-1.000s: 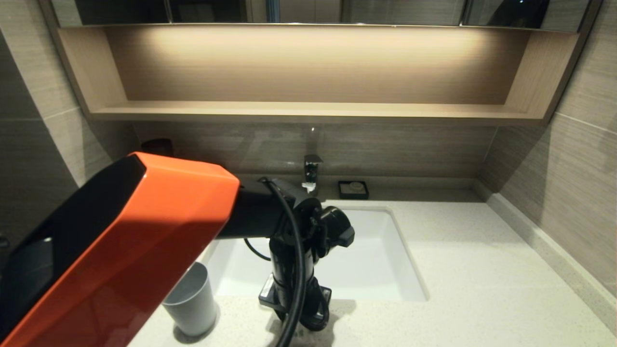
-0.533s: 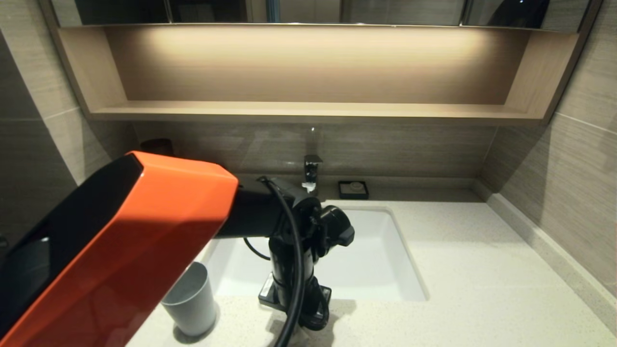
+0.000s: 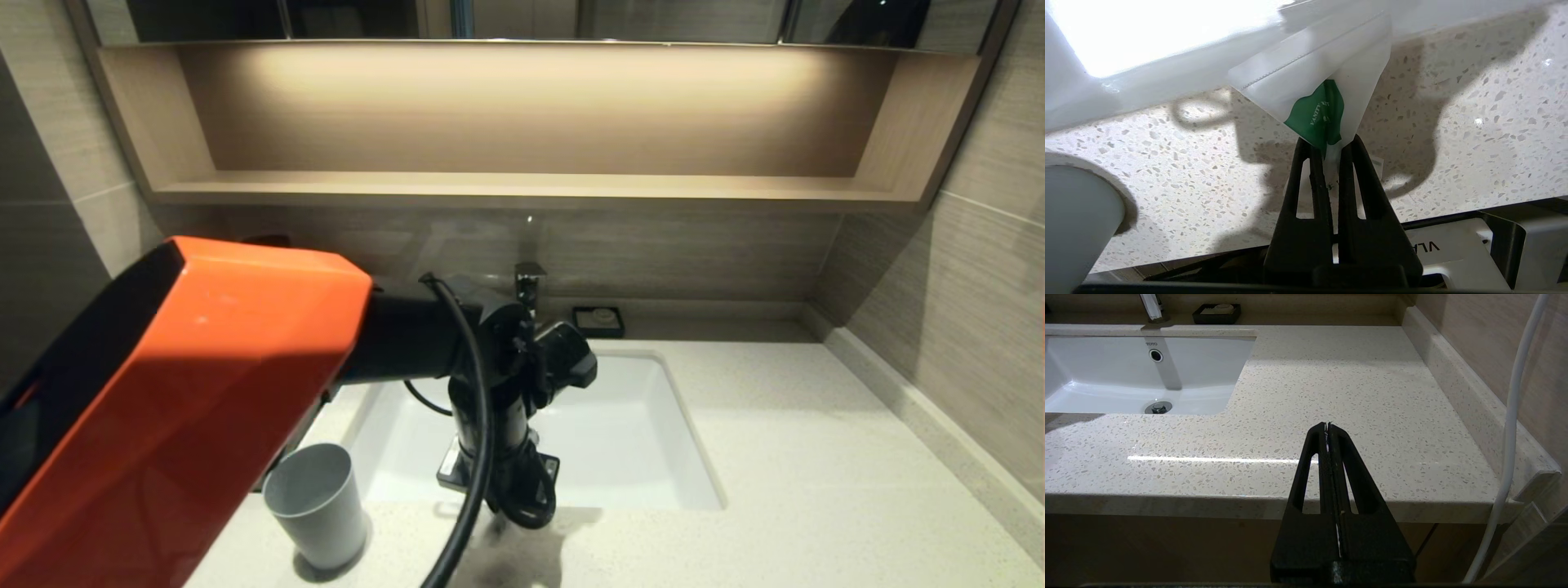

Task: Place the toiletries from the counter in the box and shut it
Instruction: Pick up the bathroom toiletry

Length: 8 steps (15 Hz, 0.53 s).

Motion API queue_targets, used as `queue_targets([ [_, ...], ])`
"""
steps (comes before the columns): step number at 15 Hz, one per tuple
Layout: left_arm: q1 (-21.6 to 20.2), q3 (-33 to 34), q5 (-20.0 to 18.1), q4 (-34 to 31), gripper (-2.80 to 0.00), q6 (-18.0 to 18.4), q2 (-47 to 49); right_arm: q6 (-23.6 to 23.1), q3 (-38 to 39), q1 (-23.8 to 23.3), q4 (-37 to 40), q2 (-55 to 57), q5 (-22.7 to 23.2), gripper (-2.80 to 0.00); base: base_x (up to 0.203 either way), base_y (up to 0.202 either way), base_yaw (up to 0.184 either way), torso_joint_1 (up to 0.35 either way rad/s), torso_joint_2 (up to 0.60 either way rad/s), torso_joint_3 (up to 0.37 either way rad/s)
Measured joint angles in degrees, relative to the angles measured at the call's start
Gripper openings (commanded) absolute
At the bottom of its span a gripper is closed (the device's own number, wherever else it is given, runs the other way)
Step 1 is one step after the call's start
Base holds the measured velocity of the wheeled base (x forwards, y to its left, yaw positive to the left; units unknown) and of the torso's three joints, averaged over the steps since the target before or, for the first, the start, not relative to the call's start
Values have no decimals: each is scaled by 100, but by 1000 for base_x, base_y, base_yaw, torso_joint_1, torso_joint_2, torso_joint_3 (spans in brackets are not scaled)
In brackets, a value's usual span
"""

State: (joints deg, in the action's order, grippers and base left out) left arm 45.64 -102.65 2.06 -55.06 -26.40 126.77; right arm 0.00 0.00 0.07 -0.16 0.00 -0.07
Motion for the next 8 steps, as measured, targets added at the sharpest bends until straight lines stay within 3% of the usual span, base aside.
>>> queue_targets([
  [8, -595, -311, 247, -13, -280, 12, -168, 0, 0, 0, 0, 0, -2, -280, 0, 0, 0, 0, 0, 0],
])
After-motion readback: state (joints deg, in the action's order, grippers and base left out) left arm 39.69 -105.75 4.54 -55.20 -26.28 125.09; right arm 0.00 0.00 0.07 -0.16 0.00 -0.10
